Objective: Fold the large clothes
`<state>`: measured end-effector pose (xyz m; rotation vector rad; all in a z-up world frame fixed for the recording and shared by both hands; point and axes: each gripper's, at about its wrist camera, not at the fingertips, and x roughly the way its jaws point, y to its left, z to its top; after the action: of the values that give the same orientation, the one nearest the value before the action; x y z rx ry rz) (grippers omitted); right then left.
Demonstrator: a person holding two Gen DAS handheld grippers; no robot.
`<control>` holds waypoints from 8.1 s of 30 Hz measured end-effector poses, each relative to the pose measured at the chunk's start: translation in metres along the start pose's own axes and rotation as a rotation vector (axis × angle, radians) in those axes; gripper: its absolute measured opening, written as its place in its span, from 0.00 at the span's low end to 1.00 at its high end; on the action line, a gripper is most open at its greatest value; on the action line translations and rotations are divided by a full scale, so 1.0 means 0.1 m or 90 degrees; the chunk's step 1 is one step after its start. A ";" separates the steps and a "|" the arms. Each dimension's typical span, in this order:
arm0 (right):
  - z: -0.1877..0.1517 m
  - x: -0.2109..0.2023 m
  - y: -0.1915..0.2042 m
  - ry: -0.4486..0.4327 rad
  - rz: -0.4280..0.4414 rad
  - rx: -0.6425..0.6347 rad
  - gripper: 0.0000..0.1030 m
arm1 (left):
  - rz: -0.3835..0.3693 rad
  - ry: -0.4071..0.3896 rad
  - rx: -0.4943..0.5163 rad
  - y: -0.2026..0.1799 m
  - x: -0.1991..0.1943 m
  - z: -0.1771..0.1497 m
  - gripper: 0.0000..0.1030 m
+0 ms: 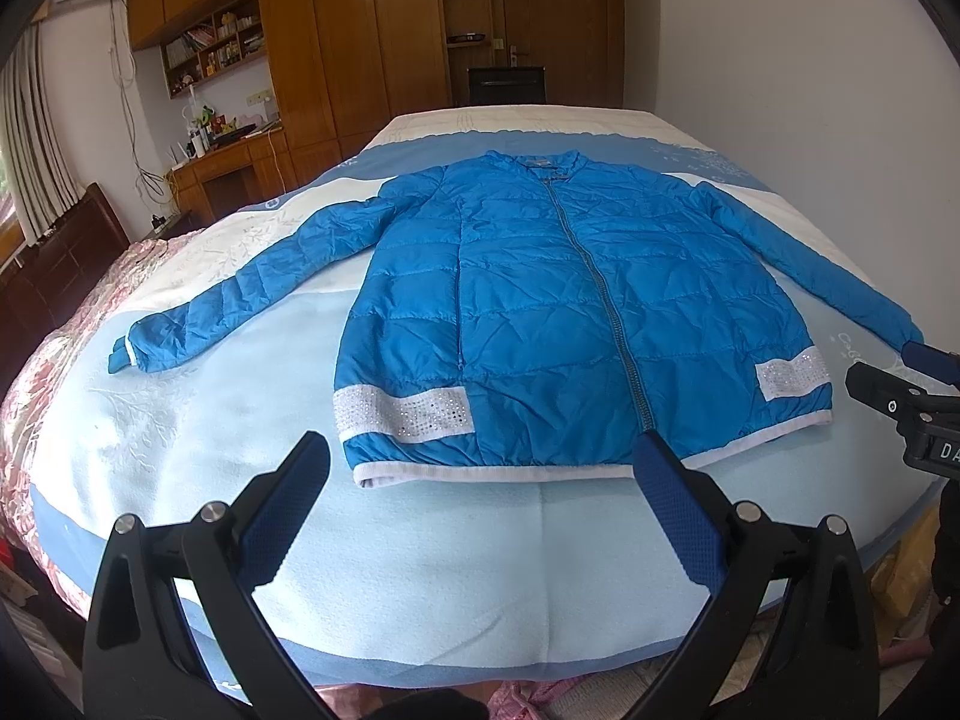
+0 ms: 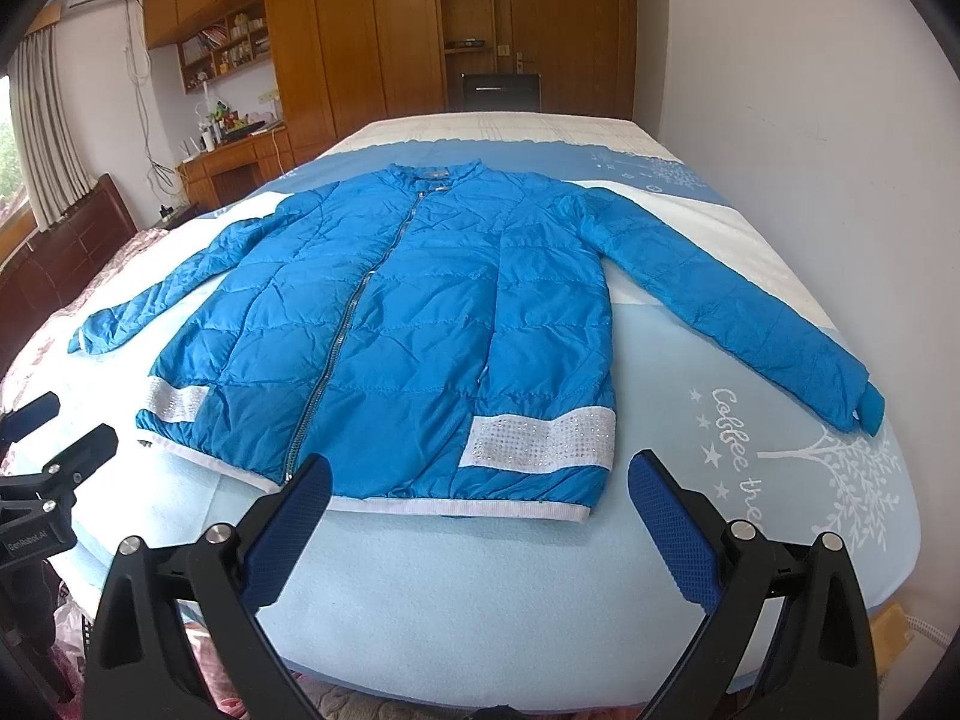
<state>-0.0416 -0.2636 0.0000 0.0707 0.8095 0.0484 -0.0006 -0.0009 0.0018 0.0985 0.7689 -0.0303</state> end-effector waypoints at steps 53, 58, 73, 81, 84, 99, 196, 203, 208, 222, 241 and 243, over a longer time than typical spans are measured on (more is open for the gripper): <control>0.00 0.02 0.00 -0.001 0.000 0.000 0.96 | 0.001 -0.001 0.001 0.02 0.00 -0.01 0.97; 0.01 0.01 0.00 -0.002 -0.001 0.001 0.96 | 0.001 0.002 0.004 0.02 0.02 -0.02 0.97; 0.16 0.31 -0.66 -0.011 -0.007 0.075 0.96 | -0.104 0.039 0.029 -0.31 0.44 0.35 0.97; 0.30 0.72 -2.14 0.049 -0.029 0.268 0.96 | -0.164 0.102 0.086 -1.06 1.32 1.08 0.97; 0.30 0.75 -2.75 0.048 -0.084 0.340 0.96 | -0.204 0.119 0.091 -1.37 1.58 1.39 0.96; 0.09 1.27 -4.15 0.167 -0.031 0.580 0.92 | -0.365 0.265 0.047 -2.63 3.11 2.26 0.73; 2.22 3.33 -1.42 0.193 0.164 0.111 0.37 | -0.037 0.147 -0.239 0.50 3.69 2.23 0.32; 2.51 2.87 -1.24 0.147 0.214 0.088 0.38 | -0.022 0.051 -0.255 0.60 2.98 2.41 0.37; 2.55 3.04 -0.73 0.192 0.193 0.037 0.38 | -0.069 0.035 -0.189 0.10 2.94 2.60 0.41; 2.24 3.49 -0.70 0.224 0.157 0.064 0.29 | -0.088 0.162 -0.133 -0.20 3.90 2.23 0.38; 2.32 2.93 -1.06 0.171 0.161 0.035 0.45 | 0.206 0.103 -0.363 2.11 2.31 1.44 0.52; 2.29 2.98 -1.05 0.181 0.165 0.032 0.45 | 0.267 0.126 -0.417 2.54 2.16 1.16 0.52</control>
<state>0.3316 -0.3575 -0.0664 0.2197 1.0819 0.2883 0.2515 0.2426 -0.0459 -0.3670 0.9095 0.6347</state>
